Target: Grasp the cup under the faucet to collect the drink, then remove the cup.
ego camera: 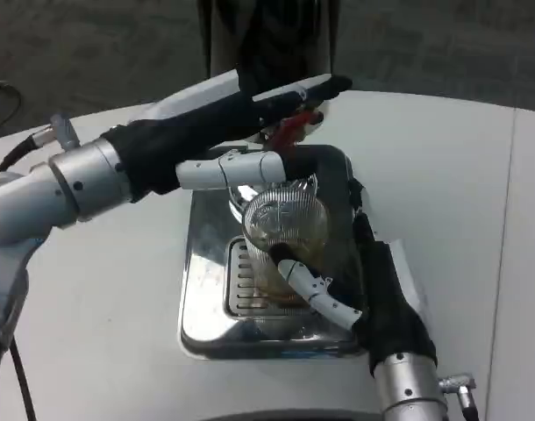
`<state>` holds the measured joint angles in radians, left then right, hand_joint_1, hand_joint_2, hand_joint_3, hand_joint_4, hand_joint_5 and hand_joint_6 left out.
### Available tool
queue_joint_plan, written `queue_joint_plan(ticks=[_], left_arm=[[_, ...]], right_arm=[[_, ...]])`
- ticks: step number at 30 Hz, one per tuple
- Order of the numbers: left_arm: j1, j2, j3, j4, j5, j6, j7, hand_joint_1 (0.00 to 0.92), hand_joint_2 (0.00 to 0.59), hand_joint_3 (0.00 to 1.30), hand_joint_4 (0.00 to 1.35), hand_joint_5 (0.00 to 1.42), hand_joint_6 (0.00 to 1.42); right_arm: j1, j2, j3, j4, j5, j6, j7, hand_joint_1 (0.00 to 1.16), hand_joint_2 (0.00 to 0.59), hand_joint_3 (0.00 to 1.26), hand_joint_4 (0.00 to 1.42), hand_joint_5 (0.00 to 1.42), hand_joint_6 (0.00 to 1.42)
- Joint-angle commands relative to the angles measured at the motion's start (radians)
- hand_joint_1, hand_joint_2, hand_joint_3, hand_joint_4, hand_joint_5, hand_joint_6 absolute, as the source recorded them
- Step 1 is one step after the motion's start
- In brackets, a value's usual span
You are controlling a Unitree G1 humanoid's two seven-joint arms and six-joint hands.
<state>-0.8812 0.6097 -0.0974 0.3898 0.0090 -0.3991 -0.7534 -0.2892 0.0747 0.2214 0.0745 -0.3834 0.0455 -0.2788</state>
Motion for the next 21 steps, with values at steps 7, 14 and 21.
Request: queue_joint_plan(ticks=[7,14,21], left_arm=[[0.004,0.032,-0.005,0.03,0.04,0.019,-0.014,0.0,0.081,0.06,0.0,0.1,0.07],[-0.007,0.022,-0.012,0.034,0.045,0.02,-0.013,0.0,0.081,0.06,0.0,0.1,0.07],[-0.019,0.016,-0.019,0.047,0.049,0.016,-0.01,0.0,0.081,0.07,0.0,0.1,0.07]], right_arm=[[0.06,0.01,-0.006,-0.069,0.035,-0.038,-0.005,0.6,0.235,0.0,0.0,0.0,0.08],[0.097,-0.011,0.016,-0.114,0.019,-0.009,0.028,0.61,0.243,0.0,0.0,0.0,0.09],[0.068,-0.01,0.017,-0.089,0.0,0.0,0.037,0.72,0.234,0.0,0.0,0.0,0.08]])
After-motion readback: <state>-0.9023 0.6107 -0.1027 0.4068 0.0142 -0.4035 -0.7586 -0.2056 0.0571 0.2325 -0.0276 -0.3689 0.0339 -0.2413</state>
